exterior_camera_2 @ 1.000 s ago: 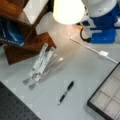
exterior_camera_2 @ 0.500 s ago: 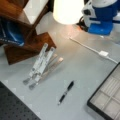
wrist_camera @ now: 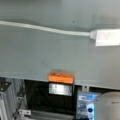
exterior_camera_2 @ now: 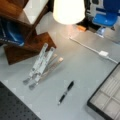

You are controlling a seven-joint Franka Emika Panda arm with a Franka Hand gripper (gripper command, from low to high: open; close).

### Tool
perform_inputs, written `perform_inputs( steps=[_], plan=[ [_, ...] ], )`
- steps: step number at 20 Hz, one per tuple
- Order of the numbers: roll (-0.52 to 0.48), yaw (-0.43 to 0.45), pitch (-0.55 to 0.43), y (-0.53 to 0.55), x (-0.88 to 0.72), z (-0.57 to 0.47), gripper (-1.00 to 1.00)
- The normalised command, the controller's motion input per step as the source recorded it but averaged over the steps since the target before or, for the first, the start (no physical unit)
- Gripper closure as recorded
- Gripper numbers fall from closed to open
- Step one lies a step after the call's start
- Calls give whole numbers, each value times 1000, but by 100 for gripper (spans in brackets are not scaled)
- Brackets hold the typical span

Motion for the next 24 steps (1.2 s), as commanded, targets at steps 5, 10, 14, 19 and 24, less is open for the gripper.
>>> perform_inputs(
  steps=[5, 10, 14, 19, 24],
  plan=[
    [-203, -63, -167, -43, -395, -265, -100],
    [-188, 53, -82, -43, -315, -248, -100],
    [-148, 104, -95, -53, -229, -204, -100],
    [-124, 130, -126, -64, -163, -162, -100],
    [-88, 138, -167, -113, -78, -180, -100]
  ],
)
